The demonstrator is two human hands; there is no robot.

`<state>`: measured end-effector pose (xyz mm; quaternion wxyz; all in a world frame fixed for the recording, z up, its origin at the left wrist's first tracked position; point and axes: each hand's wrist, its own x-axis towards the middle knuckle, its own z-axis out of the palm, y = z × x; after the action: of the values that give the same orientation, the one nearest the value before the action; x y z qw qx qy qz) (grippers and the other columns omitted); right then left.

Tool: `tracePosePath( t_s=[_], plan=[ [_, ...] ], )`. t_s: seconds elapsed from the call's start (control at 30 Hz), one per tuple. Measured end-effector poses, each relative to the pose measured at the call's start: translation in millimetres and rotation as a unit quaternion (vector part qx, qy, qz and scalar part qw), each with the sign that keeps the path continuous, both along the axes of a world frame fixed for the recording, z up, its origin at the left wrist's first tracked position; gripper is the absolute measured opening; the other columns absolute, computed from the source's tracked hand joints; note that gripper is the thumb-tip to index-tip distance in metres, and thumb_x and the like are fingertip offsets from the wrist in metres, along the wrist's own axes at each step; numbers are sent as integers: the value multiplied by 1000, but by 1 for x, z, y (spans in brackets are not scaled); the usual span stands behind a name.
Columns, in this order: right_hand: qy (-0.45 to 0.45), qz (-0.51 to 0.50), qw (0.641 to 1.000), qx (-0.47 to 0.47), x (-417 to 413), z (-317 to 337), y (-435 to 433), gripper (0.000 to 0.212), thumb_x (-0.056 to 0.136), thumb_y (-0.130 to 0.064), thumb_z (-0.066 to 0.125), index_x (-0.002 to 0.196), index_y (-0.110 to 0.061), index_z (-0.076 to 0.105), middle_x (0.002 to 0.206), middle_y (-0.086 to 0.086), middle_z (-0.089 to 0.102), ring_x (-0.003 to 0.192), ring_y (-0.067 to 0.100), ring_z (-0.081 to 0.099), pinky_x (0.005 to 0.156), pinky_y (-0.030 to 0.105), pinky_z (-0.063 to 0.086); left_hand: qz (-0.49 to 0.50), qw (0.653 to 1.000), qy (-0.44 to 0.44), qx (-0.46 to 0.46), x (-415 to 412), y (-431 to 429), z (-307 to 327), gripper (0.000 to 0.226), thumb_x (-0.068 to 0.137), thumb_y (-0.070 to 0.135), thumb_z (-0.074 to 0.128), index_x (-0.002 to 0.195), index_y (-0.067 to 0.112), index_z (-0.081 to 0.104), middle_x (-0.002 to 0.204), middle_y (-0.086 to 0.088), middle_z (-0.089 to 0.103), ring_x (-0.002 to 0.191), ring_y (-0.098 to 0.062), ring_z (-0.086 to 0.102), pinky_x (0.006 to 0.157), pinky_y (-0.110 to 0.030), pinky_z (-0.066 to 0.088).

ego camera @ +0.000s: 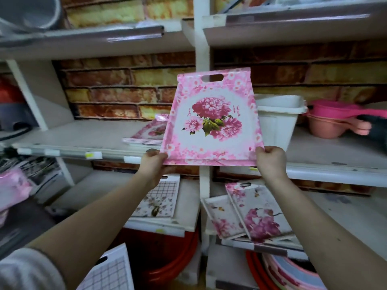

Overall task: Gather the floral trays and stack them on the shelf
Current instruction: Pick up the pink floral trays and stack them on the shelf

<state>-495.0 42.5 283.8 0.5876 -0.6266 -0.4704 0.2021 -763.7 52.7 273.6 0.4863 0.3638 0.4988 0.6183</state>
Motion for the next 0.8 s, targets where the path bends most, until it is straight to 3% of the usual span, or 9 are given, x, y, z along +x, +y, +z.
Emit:
tracePosePath(
  t_s=[0.07, 0.17, 0.4, 0.53, 0.67, 0.8],
  plan=[
    [0, 13, 1000, 1, -24, -1, -1, 48, 86, -8, 50, 45, -15, 26, 45, 1, 21, 45, 18, 20, 45, 31, 22, 26, 1000, -17, 6, -24, -8, 1, 8, 91, 3, 53, 88, -4, 52, 87, -14, 58, 61, -22, 68, 46, -25, 55],
    [15, 45, 999, 9, -79, -4, -5, 50, 85, -6, 51, 44, -19, 24, 36, -8, 19, 45, 16, 17, 47, 31, 16, 66, 998, -21, 8, -82, -20, 0, 11, 89, 11, 60, 85, 2, 55, 86, -11, 61, 73, -21, 64, 50, -23, 55],
    [11, 94, 995, 11, -232, -14, -29, 44, 83, -6, 54, 44, -16, 36, 46, 0, 36, 48, 15, 35, 53, 32, 23, 136, 990, -36, 31, -229, -83, -5, 13, 91, -1, 52, 79, 3, 53, 82, -12, 59, 72, -21, 60, 49, -25, 57],
    [8, 148, 989, 11, -322, -19, -53, 45, 85, -5, 53, 45, -17, 35, 46, -1, 34, 46, 12, 33, 57, 31, 25, 174, 984, -21, 28, -317, -123, -4, 13, 92, 0, 52, 80, 6, 52, 84, -11, 58, 74, -20, 60, 50, -26, 58],
    [9, 163, 986, 7, -378, -30, -74, 52, 84, -2, 52, 42, -20, 28, 41, -5, 23, 41, 11, 23, 47, 29, 16, 190, 981, -22, 21, -370, -150, -12, 15, 91, 0, 53, 79, 8, 53, 82, -10, 58, 71, -19, 59, 49, -24, 57],
    [18, 184, 983, -11, -406, -40, -83, 33, 85, -5, 52, 53, -11, 45, 49, 0, 39, 45, 13, 35, 50, 30, 24, 210, 977, -27, 0, -401, -164, -27, 5, 89, 0, 56, 92, 5, 54, 82, -9, 59, 67, -18, 60, 45, -21, 54]
  ],
)
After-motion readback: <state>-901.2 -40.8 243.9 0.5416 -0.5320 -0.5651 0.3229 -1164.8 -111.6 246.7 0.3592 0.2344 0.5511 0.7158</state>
